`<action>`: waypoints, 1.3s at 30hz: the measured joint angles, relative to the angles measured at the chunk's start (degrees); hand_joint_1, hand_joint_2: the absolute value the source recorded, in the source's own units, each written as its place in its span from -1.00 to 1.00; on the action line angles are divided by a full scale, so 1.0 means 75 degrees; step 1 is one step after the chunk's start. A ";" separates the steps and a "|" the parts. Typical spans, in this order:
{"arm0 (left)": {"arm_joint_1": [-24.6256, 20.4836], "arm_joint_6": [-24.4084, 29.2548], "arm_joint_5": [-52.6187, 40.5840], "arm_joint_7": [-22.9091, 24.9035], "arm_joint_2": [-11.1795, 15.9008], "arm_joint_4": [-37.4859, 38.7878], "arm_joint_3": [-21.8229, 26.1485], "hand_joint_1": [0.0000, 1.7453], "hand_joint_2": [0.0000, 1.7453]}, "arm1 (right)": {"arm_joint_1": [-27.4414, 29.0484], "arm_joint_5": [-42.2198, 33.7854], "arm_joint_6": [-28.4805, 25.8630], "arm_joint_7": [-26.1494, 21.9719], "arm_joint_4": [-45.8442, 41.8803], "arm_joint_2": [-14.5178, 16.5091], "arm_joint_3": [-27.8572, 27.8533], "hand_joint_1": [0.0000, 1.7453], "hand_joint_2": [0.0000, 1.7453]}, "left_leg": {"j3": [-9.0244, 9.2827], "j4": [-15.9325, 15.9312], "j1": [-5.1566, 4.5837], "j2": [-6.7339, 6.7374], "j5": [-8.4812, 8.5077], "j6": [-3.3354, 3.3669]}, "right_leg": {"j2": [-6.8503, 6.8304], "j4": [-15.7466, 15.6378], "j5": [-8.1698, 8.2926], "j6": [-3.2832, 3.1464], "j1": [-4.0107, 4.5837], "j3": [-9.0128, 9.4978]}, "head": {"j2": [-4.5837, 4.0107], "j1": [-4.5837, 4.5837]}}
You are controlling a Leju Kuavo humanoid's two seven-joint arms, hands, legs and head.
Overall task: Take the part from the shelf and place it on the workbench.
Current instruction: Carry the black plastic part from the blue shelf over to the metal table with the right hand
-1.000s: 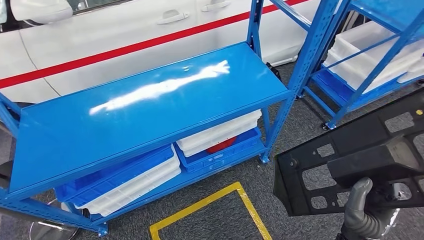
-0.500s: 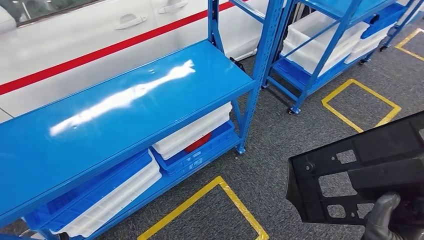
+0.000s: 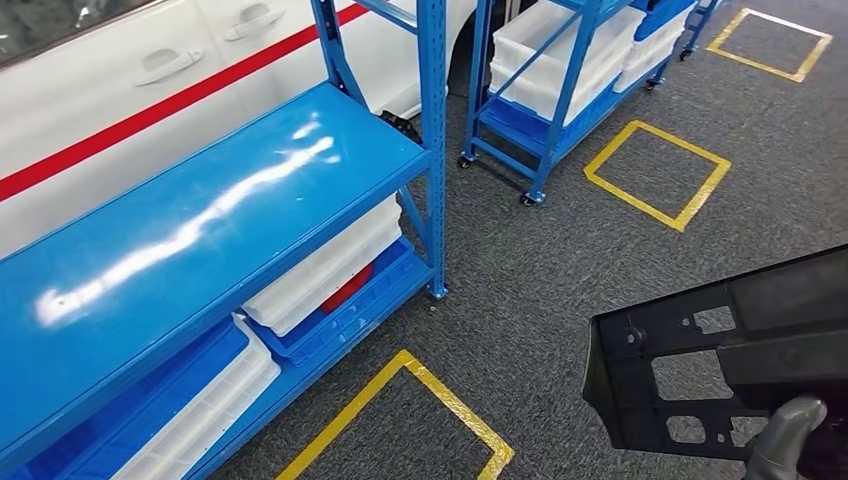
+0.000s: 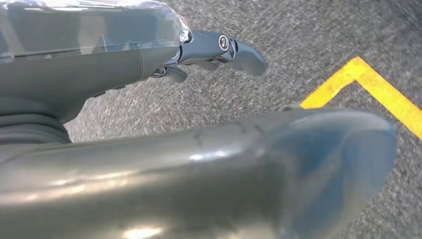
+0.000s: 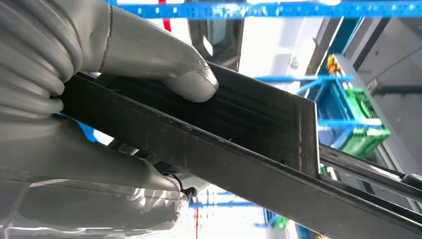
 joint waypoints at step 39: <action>0.0050 -0.0523 0.0306 -0.0241 -0.0015 0.0047 0.0015 -1.00 -1.00 | 0.0057 0.0742 -0.0625 -0.0001 -0.0008 -0.0186 0.0208 1.00 1.00 | 0.1044 -0.2370 -0.0053 -0.0617 0.1111 0.0249 | 0.0766 -0.0019 0.0233 0.0295 -0.0081 -0.0223 | 0.0000 0.0001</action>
